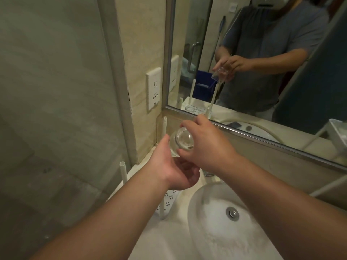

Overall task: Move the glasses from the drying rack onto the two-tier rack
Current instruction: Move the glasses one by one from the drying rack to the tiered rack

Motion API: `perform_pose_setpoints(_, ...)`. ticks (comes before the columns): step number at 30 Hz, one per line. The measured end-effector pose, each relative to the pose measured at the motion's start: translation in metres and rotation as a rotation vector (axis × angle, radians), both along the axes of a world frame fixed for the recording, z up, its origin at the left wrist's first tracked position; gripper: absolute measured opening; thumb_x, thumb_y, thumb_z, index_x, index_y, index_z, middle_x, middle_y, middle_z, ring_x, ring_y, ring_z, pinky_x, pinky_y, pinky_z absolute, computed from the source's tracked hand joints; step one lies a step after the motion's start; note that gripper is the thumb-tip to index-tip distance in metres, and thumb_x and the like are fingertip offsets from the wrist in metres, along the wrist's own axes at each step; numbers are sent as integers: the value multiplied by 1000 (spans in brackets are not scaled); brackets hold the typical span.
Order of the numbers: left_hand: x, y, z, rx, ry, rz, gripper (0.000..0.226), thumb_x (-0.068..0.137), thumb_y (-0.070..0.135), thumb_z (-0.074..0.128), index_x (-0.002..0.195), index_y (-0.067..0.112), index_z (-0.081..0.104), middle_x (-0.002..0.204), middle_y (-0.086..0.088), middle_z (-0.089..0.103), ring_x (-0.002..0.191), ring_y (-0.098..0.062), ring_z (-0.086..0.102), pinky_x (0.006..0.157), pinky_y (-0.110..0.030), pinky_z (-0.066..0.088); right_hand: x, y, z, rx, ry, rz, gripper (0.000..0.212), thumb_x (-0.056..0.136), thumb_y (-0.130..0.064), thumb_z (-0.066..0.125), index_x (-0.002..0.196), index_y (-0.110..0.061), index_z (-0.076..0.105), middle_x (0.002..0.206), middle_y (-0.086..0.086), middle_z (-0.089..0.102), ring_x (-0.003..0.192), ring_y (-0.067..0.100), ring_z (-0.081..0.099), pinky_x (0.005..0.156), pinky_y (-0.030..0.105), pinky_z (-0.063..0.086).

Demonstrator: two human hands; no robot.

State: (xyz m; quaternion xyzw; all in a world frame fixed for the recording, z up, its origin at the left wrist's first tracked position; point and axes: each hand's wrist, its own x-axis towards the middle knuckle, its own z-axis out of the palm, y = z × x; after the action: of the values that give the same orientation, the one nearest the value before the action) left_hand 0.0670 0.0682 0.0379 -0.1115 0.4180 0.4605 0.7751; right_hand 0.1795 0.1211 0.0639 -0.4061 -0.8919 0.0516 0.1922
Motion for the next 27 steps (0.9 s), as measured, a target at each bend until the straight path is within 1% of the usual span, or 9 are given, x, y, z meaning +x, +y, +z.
perform_pose_setpoints(5,4,-1,0,-46,35,20,83,68,86,55,82,6,72,68,-5,64,57,-22,60,61,-26,48,2,-5,-1,2,-39,24,57,76,-48,74,126,-33,52,108,-7,42,84,15,54,69,30,50)
perform_pose_setpoints(11,-1,2,2,20,68,20,91,61,91,59,95,7,71,70,-6,68,54,-24,64,62,-26,52,7,-9,-2,-9,43,37,59,76,-44,75,128,-33,48,111,-8,40,83,14,55,67,30,52)
perform_pose_setpoints(15,-3,7,6,138,153,23,92,58,85,69,103,5,73,82,-9,73,70,-28,73,75,-34,60,10,-11,-8,27,157,7,63,72,-40,79,123,-33,43,112,-11,36,81,10,52,60,20,46)
perform_pose_setpoints(16,-3,8,7,168,180,32,89,59,82,72,105,5,73,87,-9,74,74,-28,74,76,-36,60,11,-12,-10,34,192,-9,63,71,-37,80,122,-33,43,112,-11,35,82,10,52,60,20,47)
perform_pose_setpoints(19,-3,9,10,251,263,73,78,62,72,78,109,10,73,94,-7,76,79,-27,75,69,-39,60,12,-14,-18,24,305,-54,63,71,-28,80,120,-32,40,114,-10,35,84,9,53,65,31,54)
perform_pose_setpoints(21,5,10,16,296,329,82,70,62,66,81,108,14,70,93,-7,77,79,-27,75,65,-40,60,17,-15,-22,24,389,-85,66,71,-26,82,122,-32,39,117,-10,35,85,5,52,68,28,52)
perform_pose_setpoints(24,11,9,20,378,402,111,63,54,56,85,101,16,69,81,-4,78,68,-25,75,56,-39,58,17,-19,-29,-19,446,-104,77,73,-24,83,132,-32,35,128,-9,35,95,5,50,75,27,54)
perform_pose_setpoints(25,12,8,21,410,411,122,63,52,52,86,100,16,71,81,-4,78,69,-26,75,56,-39,58,17,-19,-30,-46,465,-107,82,73,-24,83,136,-34,32,130,-9,35,100,4,49,79,27,53)
perform_pose_setpoints(27,15,7,23,480,410,140,66,54,43,87,110,11,71,90,-9,78,78,-29,76,59,-40,59,19,-20,-32,-122,518,-106,89,74,-28,84,141,-38,27,131,-14,34,110,-2,43,87,22,49)
